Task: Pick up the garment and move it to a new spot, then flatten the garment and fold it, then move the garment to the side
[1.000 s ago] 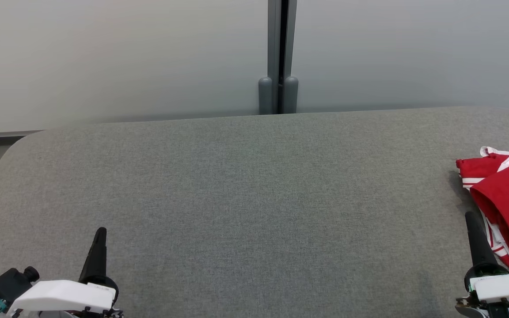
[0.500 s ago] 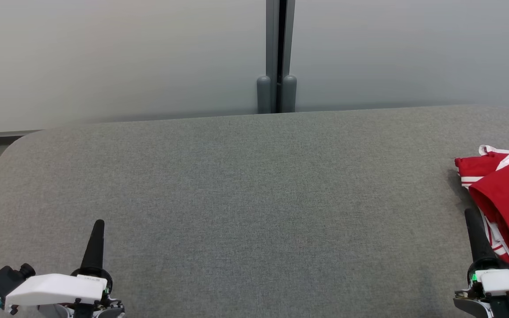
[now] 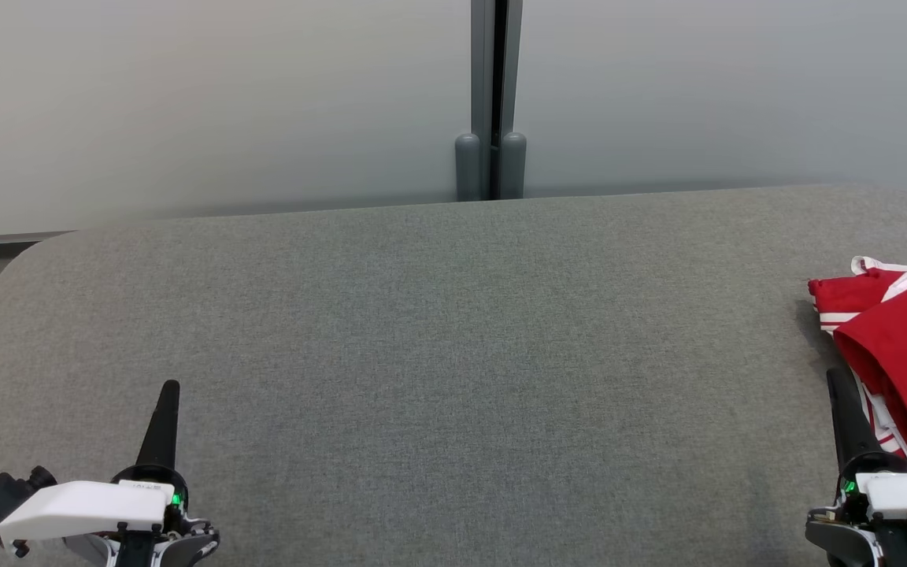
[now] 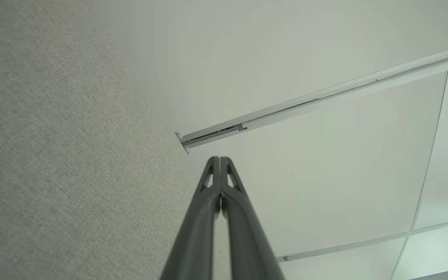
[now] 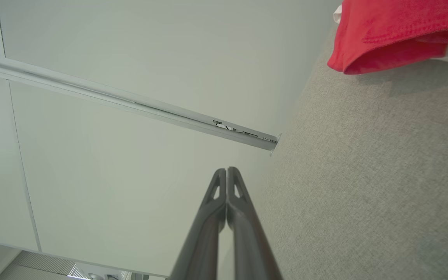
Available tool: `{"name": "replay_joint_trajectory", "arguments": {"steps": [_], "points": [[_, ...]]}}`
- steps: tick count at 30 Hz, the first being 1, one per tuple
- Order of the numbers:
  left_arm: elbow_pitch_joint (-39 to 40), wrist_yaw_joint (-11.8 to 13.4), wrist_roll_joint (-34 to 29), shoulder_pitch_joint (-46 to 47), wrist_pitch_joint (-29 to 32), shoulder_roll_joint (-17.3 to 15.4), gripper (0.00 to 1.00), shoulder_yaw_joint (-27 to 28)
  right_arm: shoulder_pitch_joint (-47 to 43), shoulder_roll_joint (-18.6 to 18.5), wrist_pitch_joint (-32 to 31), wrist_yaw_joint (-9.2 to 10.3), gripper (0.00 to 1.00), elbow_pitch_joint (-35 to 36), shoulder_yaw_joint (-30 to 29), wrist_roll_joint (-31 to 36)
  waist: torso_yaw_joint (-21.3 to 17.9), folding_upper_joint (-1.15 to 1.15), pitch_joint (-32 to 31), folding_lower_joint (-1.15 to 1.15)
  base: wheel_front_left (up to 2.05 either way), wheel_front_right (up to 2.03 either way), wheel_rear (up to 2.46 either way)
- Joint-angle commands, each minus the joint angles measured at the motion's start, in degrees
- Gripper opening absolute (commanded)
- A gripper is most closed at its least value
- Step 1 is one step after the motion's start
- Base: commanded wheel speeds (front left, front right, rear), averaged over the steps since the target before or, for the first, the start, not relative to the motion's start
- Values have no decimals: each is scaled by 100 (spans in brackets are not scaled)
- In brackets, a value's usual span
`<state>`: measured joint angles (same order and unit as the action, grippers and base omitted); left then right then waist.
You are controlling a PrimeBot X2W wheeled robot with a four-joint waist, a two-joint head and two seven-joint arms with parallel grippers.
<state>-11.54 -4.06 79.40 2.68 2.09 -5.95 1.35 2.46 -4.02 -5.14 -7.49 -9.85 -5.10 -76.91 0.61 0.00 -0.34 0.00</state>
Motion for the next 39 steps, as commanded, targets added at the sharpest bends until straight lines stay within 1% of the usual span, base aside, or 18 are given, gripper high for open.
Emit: {"name": "replay_joint_trajectory", "arguments": {"steps": [1, 20, 39], "points": [[7, -57, 124, 122, 34, 2, 0, 61, 116, -9, -20, -1, 0, 1, -25, -138, -2, 0, 2, 0, 0, 0, 0], [-138, -223, 834, 287, 223, 130, 0, 274, 275, 37, -76, -1, 0, -239, -73, -949, -32, 0, 27, 0, 0, 0, 0], [-265, -369, 1402, 399, 375, 237, 0, 450, 407, 81, -119, 0, 0, -439, -107, -1620, -61, 0, 51, 0, 0, 0, 0]]}}
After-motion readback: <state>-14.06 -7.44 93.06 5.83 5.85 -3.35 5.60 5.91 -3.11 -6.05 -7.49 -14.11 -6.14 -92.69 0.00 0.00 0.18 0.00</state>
